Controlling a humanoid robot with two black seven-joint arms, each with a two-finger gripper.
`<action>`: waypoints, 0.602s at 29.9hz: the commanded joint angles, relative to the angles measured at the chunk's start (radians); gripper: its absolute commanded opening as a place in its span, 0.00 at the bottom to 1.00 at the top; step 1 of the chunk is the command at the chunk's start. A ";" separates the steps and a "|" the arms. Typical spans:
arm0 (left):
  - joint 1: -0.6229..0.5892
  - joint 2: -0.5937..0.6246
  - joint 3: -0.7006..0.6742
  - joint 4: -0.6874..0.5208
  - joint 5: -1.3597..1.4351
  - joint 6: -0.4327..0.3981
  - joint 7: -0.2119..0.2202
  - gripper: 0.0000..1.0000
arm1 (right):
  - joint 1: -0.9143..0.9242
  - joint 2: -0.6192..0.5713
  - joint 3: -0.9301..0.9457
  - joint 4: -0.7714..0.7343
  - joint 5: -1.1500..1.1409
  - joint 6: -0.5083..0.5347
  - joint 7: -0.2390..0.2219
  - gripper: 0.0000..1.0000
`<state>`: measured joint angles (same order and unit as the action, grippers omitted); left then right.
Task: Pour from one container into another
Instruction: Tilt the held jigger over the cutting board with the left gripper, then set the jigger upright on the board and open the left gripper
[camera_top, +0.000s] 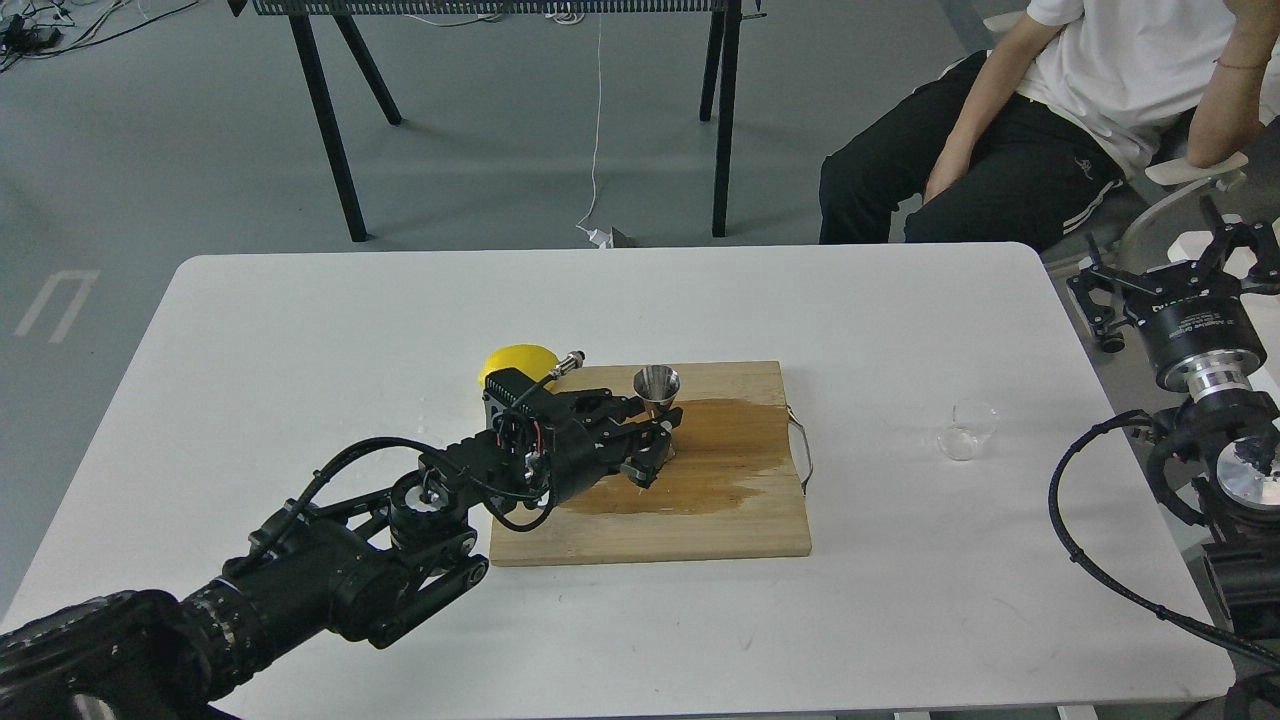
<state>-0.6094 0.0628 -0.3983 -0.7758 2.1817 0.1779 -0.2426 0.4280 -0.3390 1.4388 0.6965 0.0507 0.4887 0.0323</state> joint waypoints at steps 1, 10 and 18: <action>0.000 0.000 0.007 -0.002 0.000 0.003 -0.003 0.61 | 0.000 0.000 0.000 0.000 0.000 0.000 0.000 1.00; 0.010 0.018 0.010 -0.025 0.000 0.006 -0.014 0.72 | 0.000 0.000 0.003 0.000 0.001 0.000 0.000 1.00; 0.037 0.118 0.009 -0.065 0.000 0.026 -0.026 0.75 | 0.000 -0.002 0.003 -0.002 0.001 0.000 0.000 1.00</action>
<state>-0.5837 0.1451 -0.3881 -0.8353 2.1817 0.1850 -0.2603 0.4295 -0.3394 1.4433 0.6962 0.0522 0.4887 0.0323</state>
